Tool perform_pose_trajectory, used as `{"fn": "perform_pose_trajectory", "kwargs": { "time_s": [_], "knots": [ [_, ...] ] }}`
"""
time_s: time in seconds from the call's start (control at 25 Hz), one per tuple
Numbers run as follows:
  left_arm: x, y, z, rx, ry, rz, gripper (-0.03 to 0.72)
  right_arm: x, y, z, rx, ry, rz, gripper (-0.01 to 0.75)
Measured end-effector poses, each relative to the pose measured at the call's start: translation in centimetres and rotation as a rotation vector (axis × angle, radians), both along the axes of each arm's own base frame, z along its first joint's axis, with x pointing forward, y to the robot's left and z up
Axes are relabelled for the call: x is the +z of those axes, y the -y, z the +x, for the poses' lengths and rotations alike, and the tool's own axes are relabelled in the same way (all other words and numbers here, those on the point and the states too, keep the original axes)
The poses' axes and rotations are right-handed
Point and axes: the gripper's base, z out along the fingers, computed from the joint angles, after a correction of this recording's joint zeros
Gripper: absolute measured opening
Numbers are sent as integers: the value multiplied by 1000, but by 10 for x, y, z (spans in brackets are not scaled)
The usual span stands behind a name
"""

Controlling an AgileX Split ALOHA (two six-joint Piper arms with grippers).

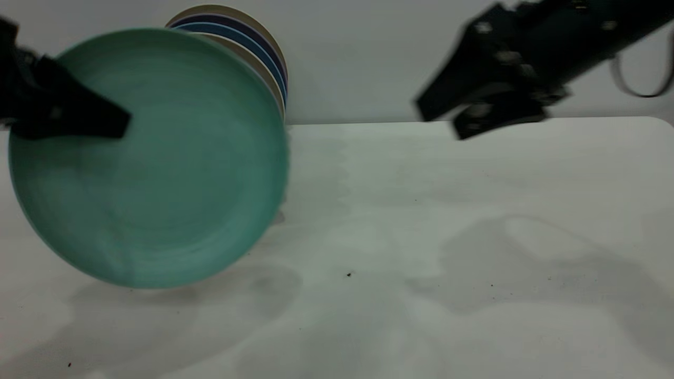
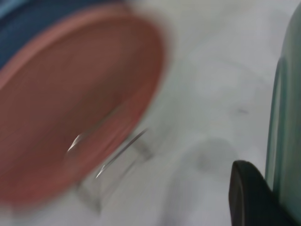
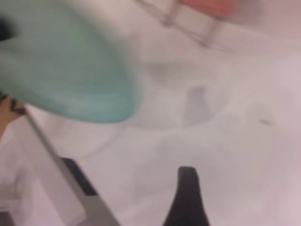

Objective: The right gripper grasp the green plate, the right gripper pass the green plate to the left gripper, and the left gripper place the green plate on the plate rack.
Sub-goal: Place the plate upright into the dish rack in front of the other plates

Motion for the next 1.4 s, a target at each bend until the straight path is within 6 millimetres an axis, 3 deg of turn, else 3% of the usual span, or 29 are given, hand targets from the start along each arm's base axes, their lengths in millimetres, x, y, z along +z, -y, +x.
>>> {"fn": "perform_pose_trajectory", "kwargs": {
  "time_s": [0.12, 0.2, 0.48, 0.68, 1.0, 1.4],
  "knots": [
    [13, 6, -3, -333, 74, 109, 135, -3, 29, 4, -59, -24, -46, 590],
    [22, 5, -2, -459, 101, 179, 135, -5, 48, 7, -98, -32, -65, 563],
    [53, -7, 17, -561, 168, 417, 135, -8, 86, 8, -171, -48, -110, 546],
    [64, -13, 25, -653, 258, 564, 135, -9, 89, 8, -170, -51, -128, 546],
    [52, -13, 53, -565, 387, 609, 135, -9, 89, 7, -169, -50, -131, 546],
    [32, 10, 77, -502, 435, 644, 135, -8, 89, 8, -171, -48, -133, 546]
  ]
}}
